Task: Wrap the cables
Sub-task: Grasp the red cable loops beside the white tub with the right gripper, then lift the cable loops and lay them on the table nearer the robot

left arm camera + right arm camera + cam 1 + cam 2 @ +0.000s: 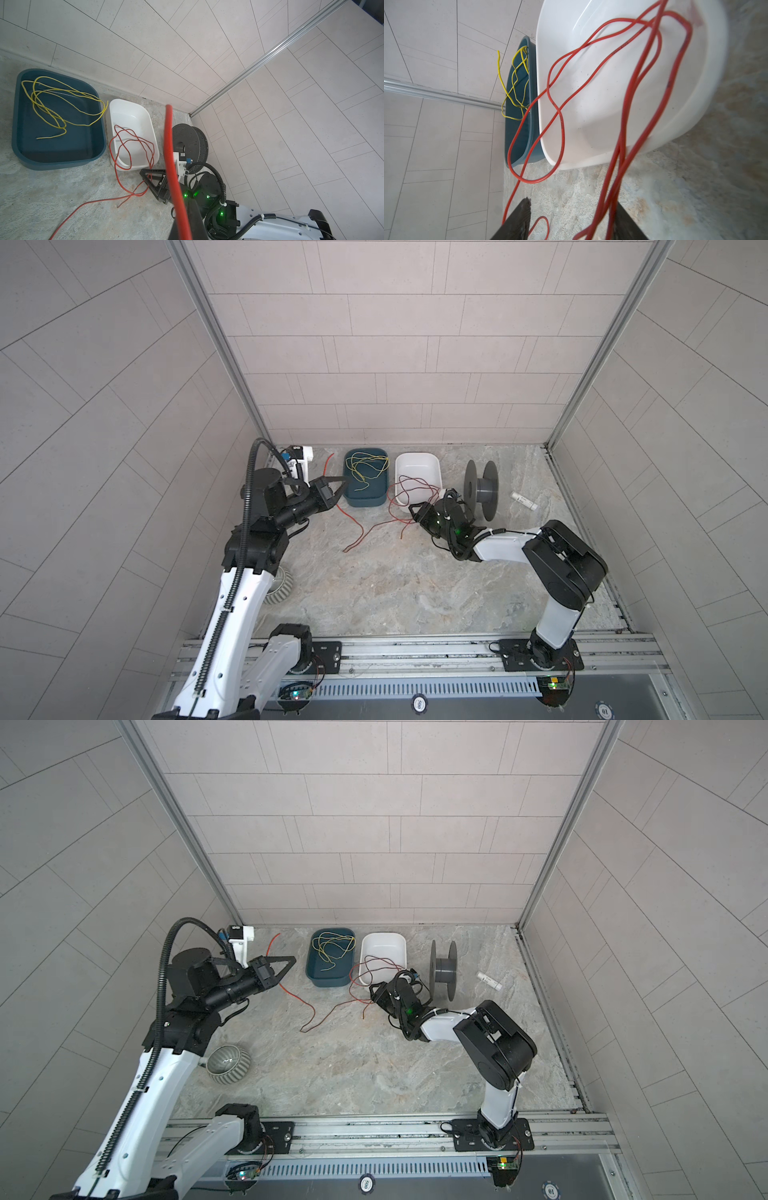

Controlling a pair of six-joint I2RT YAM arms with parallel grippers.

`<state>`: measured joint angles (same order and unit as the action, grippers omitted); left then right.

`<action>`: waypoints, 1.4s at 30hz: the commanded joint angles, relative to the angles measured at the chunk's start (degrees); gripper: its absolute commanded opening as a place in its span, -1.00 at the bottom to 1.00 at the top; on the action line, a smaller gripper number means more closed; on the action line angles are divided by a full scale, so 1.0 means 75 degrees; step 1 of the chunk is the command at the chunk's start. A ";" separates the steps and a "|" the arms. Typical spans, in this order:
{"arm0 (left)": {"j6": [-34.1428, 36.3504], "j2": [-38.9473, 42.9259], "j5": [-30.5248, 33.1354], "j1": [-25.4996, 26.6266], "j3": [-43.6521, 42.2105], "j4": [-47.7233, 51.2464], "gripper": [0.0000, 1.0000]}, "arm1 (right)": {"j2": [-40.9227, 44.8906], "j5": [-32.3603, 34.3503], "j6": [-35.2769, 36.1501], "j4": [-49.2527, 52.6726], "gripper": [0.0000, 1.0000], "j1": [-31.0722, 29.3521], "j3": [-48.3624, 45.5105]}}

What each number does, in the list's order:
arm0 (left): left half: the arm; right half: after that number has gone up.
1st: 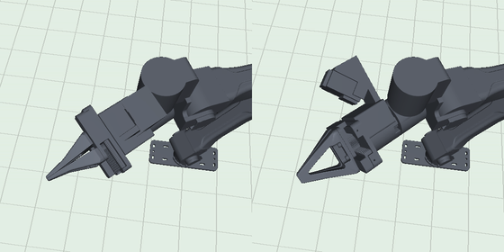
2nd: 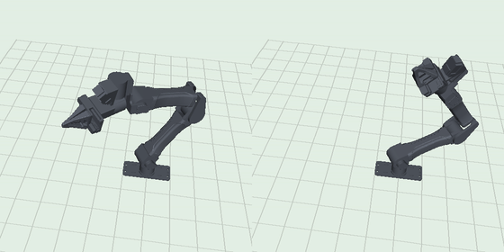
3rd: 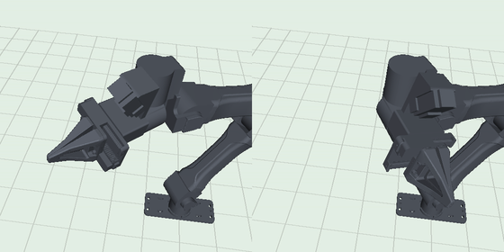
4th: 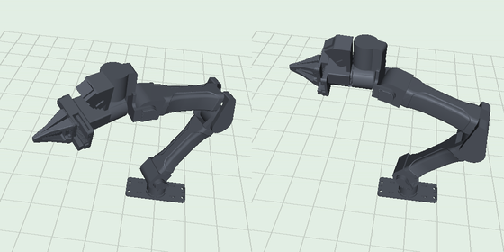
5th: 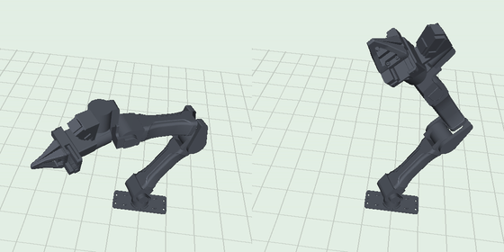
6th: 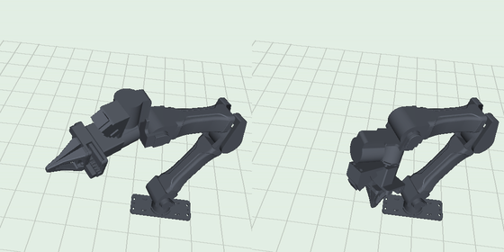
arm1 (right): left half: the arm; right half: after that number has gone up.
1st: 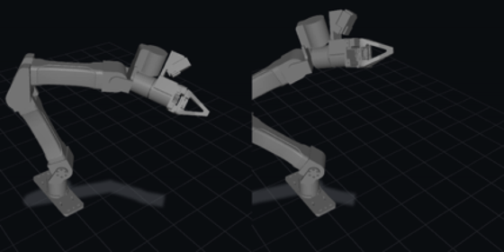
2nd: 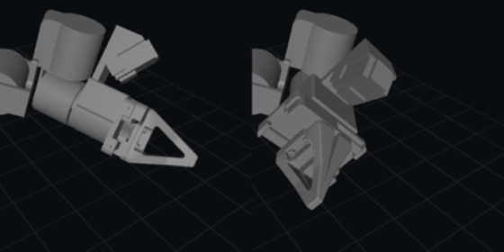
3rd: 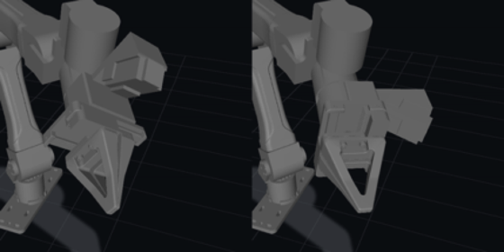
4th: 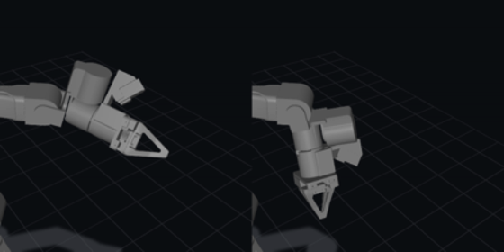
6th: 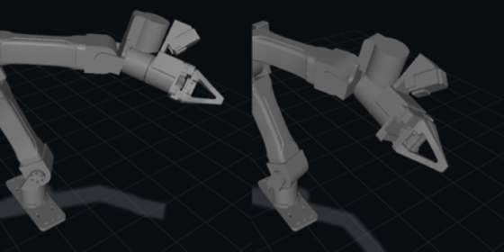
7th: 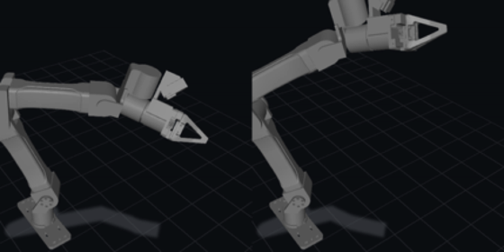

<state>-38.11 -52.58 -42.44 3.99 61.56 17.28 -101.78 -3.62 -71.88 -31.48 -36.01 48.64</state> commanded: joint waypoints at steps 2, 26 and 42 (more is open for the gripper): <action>-0.0040 0.0133 -0.0143 -0.0038 -0.0049 -0.0323 -1.00 | 0.0211 0.0104 -0.0025 -0.0133 -0.23 -0.0039 -0.0046; 0.0735 0.0297 0.0739 -0.0043 0.0504 0.0620 -1.00 | 0.3031 0.0564 0.3703 0.3835 -1.00 -0.0673 0.1532; 0.1408 0.0174 0.1196 -0.0084 0.1235 0.1431 -1.00 | 0.7189 0.2181 0.4299 0.8161 -0.98 -0.1474 0.0566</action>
<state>-30.74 -51.31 -35.09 3.86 68.47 25.80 -50.24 9.72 -39.88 21.61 -46.63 54.63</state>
